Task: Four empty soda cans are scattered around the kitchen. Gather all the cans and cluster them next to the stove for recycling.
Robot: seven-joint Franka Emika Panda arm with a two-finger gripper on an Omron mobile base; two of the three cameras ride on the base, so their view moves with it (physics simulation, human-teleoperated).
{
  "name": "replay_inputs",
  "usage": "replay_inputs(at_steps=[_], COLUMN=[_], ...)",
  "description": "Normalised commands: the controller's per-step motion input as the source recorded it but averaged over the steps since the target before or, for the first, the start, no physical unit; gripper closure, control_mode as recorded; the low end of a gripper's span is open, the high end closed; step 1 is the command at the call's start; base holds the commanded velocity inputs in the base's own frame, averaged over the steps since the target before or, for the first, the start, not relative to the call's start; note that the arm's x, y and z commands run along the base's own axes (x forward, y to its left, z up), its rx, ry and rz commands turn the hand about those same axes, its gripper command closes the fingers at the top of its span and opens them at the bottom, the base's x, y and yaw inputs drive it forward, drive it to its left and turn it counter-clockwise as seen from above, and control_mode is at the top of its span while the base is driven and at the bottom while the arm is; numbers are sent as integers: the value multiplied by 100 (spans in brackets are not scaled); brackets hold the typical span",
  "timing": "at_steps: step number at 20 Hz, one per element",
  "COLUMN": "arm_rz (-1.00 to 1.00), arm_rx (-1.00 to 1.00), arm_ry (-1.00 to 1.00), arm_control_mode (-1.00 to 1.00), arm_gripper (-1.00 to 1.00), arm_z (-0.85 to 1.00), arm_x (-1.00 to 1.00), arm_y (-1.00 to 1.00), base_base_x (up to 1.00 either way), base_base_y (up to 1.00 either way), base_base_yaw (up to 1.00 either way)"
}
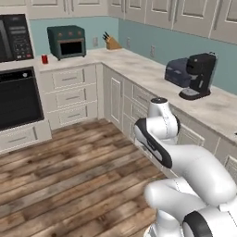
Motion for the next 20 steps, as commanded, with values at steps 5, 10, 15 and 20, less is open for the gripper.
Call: replay_inputs(at_steps=[5, 10, 15, 20], arm_rz=[0, 0, 0, 0], arm_rx=[0, 0, 0, 0], arm_ry=[0, 0, 0, 0], arm_control_mode=[100, 100, 100, 100], arm_gripper=[-100, -100, -100, -100], arm_z=[0, 0, 0, 0], arm_x=[0, 0, 0, 0], arm_y=[0, 0, 0, 0], base_base_x=[88, 75, 71, 93], base_base_y=[6, 1, 0, -16], base_base_yaw=[15, 29, 33, 21])
